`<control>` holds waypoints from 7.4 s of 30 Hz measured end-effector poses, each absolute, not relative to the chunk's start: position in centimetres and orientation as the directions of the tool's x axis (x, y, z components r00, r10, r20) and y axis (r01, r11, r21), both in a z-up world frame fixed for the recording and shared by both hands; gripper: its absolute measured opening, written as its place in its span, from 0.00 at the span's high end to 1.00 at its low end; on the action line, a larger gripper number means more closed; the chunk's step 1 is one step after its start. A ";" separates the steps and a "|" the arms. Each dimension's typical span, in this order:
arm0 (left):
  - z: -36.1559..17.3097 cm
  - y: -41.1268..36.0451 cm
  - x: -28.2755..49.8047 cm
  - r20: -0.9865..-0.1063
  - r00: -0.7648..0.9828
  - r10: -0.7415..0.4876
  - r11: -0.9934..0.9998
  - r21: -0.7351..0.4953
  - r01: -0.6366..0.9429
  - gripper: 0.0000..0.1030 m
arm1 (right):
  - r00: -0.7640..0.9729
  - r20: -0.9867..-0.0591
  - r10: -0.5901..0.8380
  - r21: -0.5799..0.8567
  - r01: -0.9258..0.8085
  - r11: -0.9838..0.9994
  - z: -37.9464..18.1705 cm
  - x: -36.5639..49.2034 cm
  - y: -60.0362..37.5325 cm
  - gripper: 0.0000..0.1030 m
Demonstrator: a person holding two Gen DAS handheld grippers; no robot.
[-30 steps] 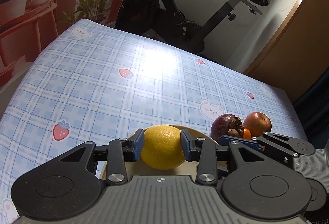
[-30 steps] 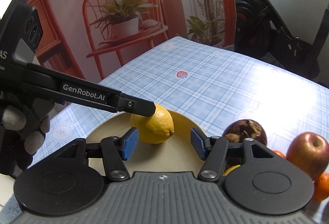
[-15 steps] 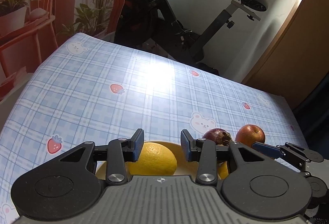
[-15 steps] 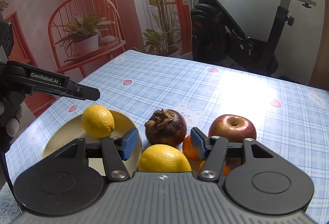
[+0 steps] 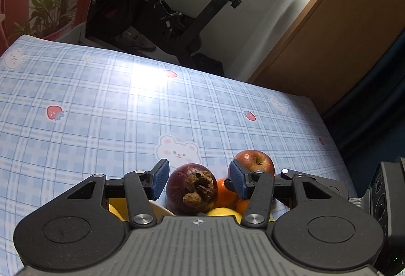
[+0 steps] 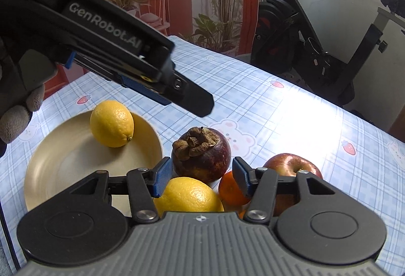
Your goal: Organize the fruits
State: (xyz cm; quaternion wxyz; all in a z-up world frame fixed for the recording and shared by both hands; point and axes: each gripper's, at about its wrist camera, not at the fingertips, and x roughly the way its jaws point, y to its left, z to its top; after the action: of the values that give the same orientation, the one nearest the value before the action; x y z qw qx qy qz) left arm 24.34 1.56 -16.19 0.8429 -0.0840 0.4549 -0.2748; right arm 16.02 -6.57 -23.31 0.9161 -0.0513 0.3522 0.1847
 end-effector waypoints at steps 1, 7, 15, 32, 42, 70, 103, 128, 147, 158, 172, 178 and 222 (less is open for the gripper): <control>-16.4 1.4 24.4 -0.727 0.422 -0.542 0.833 -0.394 0.389 0.46 | 0.681 -0.664 0.309 0.033 -0.386 0.922 -23.4 16.2 -6.5 0.58; -17.6 1.5 25.3 -0.750 0.409 -0.520 0.847 -0.391 0.360 0.49 | 0.692 -0.646 0.322 0.034 -0.395 0.918 -23.5 16.8 -6.5 0.59; -18.7 2.7 26.0 -0.746 0.411 -0.523 0.850 -0.423 0.314 0.64 | 0.672 -0.664 0.327 0.051 -0.396 0.917 -23.6 17.7 -6.6 0.51; -20.4 4.3 27.3 -0.702 0.391 -0.595 0.803 -0.537 0.258 0.58 | 0.639 -0.691 0.337 0.076 -0.400 0.914 -24.6 19.7 -6.8 0.40; -20.6 4.0 27.5 -0.696 0.388 -0.604 0.796 -0.538 0.277 0.57 | 0.643 -0.693 0.325 0.065 -0.394 0.917 -24.8 19.7 -6.5 0.39; -15.8 13.2 18.7 -0.779 0.419 -0.466 0.882 -0.372 0.288 0.57 | 0.532 -0.611 0.587 0.290 -0.540 0.790 -22.7 13.6 1.0 0.39; -17.4 15.5 19.7 -0.785 0.516 -0.343 0.939 -0.274 0.206 0.57 | 0.535 -0.617 0.577 0.283 -0.533 0.797 -23.9 15.3 3.1 0.39; -13.5 3.4 15.1 -0.638 0.719 -0.276 0.948 -0.058 0.312 0.57 | 0.838 -0.496 0.226 0.224 -0.128 0.966 -22.6 3.8 -16.7 0.39; -18.1 -2.7 10.8 -0.641 0.680 -0.355 0.931 -0.173 0.323 0.64 | 0.859 -0.465 0.214 0.193 -0.138 0.972 -26.6 5.3 -25.2 0.61; -17.7 -4.2 8.4 -0.583 0.744 -0.326 0.928 -0.050 0.368 0.64 | 0.830 -0.493 0.261 0.169 -0.202 0.965 -27.0 7.1 -24.1 0.62; -19.5 -4.6 8.7 -0.633 0.706 -0.316 0.930 -0.061 0.362 0.64 | 0.805 -0.528 0.271 0.184 -0.203 0.962 -27.4 7.8 -23.9 0.73; -20.1 -4.5 8.9 -0.652 0.692 -0.312 0.933 -0.071 0.353 0.64 | 0.807 -0.526 0.270 0.190 -0.198 0.962 -27.4 7.7 -23.9 0.73; -21.4 -4.5 9.9 -0.678 0.660 -0.323 0.928 -0.090 0.362 0.73 | 0.802 -0.522 0.290 0.207 -0.211 0.955 -27.5 7.7 -24.1 0.74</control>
State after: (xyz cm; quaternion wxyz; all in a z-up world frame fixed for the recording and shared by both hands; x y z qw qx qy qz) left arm 9.87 -4.51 -21.41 0.9108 0.0261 0.3666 -0.1881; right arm 7.69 -24.11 -27.52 0.9466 0.0697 0.2856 0.1323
